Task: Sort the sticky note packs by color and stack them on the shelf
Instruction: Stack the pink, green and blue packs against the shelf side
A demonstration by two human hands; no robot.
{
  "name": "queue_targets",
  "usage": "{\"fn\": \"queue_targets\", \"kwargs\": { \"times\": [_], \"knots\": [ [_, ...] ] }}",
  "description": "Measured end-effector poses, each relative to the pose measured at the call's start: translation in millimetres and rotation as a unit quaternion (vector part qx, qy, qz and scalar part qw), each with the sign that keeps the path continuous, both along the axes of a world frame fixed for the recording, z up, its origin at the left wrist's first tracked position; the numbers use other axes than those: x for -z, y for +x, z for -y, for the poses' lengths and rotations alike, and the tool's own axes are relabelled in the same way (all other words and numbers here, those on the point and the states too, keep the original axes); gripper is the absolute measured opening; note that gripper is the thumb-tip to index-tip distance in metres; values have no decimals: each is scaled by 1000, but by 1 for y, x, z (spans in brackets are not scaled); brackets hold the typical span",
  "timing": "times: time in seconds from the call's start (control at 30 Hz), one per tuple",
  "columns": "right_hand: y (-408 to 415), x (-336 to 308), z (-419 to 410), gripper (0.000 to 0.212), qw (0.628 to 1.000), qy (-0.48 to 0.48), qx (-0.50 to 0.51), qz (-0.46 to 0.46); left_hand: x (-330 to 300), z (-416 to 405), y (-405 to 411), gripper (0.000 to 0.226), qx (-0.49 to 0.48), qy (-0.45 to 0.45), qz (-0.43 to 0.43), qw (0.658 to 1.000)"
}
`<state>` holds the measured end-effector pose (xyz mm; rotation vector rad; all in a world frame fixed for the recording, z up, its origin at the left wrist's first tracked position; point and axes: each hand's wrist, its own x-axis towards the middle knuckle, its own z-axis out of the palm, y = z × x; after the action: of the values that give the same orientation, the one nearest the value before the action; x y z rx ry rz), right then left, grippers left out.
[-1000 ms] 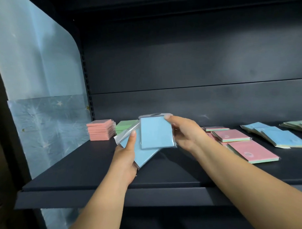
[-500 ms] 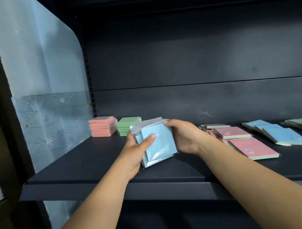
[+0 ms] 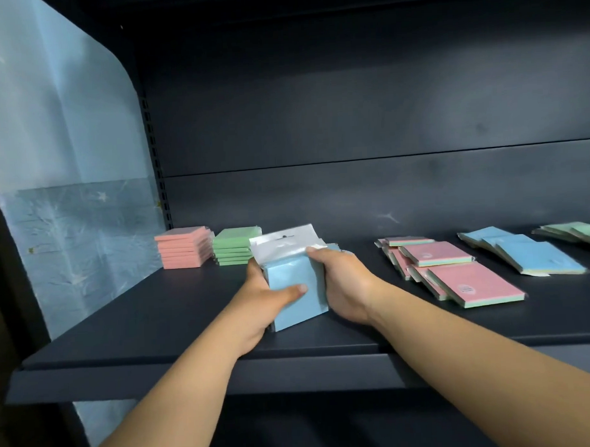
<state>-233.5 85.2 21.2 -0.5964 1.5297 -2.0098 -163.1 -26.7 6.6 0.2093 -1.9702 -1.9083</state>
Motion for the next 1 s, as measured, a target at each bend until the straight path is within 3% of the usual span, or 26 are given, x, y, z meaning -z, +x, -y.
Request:
{"fn": "queue_targets", "kwargs": {
  "times": [0.13, 0.27, 0.37, 0.43, 0.53, 0.63, 0.73, 0.9, 1.0],
  "knots": [
    [-12, -12, -12, 26, 999, 23, -33, 1, -5, 9, -2, 63, -2, -11, 6, 1000],
    [-53, -18, -24, 20, 980, 128, 148, -33, -12, 24, -9, 58, -53, 55, 4, 997],
    [-70, -16, -25, 22, 915, 317, 196, -153, -19, 35, -17, 51, -51, 98, 12, 994],
    [-79, -13, -20, 40, 864, 418, 189, -208, -20, 41, -23, 46, -47, 105, 16, 993],
    [-95, -8, -5, 74, 803, 524, 176, -222, -17, 46, -31, 44, -47, 105, 23, 993],
    [-110, 0, 12, 90, 765, 586, 142, -229, -13, 53, -37, 46, -44, 96, 22, 994],
    [-118, 4, 15, 107, 774, 579, 136, -217, -10, 56, -39, 48, -44, 95, 18, 994],
    [-117, -9, 0, 76, 899, 356, 173, -188, -8, 58, -40, 47, -44, 96, 14, 994],
    [-111, -22, 1, 60, 945, 232, 177, -148, -8, 58, -39, 52, -45, 106, 14, 993]
  ]
}}
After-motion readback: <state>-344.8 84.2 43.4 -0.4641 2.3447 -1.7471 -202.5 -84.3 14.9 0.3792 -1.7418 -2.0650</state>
